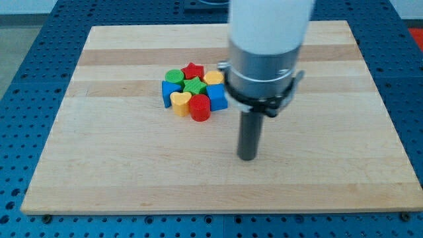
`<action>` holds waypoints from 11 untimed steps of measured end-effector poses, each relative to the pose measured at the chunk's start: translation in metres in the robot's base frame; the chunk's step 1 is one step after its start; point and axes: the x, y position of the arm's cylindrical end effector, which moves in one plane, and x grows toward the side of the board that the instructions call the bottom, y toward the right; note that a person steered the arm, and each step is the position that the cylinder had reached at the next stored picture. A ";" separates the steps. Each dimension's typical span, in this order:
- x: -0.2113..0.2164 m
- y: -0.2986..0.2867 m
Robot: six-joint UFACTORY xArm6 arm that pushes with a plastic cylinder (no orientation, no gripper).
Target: Separate the blue cube from green star
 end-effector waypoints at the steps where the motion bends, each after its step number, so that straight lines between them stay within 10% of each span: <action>1: -0.016 -0.017; 11: -0.132 -0.020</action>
